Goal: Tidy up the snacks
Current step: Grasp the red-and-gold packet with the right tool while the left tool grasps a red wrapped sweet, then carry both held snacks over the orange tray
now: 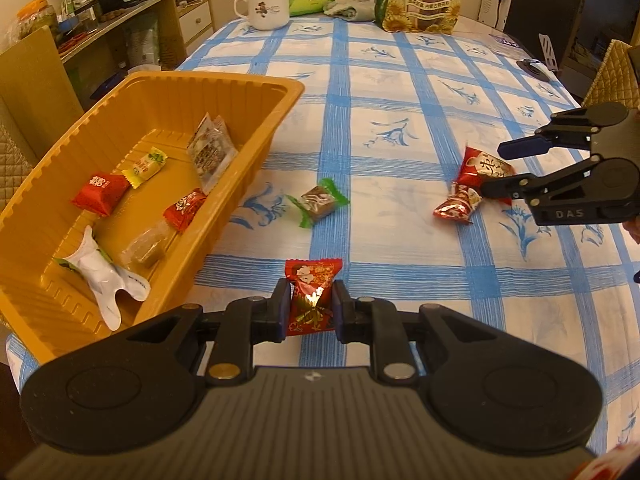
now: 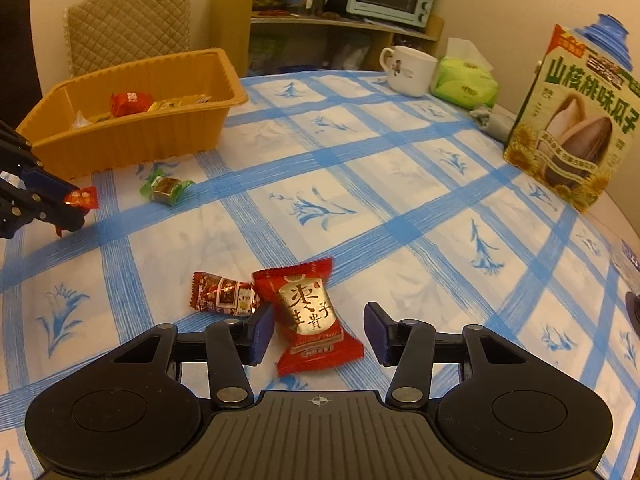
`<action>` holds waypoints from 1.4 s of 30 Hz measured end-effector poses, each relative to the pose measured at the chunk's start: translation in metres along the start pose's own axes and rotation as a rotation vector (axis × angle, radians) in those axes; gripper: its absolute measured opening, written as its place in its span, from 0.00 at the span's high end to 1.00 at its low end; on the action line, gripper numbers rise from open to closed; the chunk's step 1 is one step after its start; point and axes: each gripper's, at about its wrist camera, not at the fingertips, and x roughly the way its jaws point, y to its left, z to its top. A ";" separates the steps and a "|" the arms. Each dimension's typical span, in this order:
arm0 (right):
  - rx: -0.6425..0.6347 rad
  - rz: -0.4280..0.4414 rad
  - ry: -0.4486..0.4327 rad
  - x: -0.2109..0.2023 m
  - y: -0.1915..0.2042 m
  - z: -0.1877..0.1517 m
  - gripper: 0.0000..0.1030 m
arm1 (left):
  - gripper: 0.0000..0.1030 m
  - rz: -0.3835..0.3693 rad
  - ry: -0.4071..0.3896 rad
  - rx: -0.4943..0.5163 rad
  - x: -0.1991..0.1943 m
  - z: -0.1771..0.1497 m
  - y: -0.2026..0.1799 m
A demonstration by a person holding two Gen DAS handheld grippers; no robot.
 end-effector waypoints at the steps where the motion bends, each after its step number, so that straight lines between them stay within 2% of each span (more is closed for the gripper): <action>1: 0.008 0.008 0.001 0.001 0.000 0.001 0.54 | 0.81 0.002 0.000 -0.001 0.000 0.000 0.000; 5: 0.042 0.022 0.011 0.003 0.002 0.000 0.71 | 0.81 0.004 -0.001 -0.004 0.000 0.001 0.001; 14: 0.191 0.013 0.004 -0.019 0.001 -0.003 0.73 | 0.81 -0.011 -0.016 0.014 -0.004 0.006 -0.008; 26: 0.268 -0.003 -0.040 -0.075 0.011 -0.008 0.74 | 0.81 -0.044 -0.071 0.032 -0.031 0.008 -0.022; 34: 0.301 0.037 -0.054 -0.112 0.038 -0.014 0.74 | 0.81 -0.076 -0.112 0.006 -0.071 -0.002 -0.017; 42: 0.308 0.114 -0.068 -0.137 0.080 -0.009 0.74 | 0.81 -0.057 -0.120 -0.034 -0.108 -0.025 0.005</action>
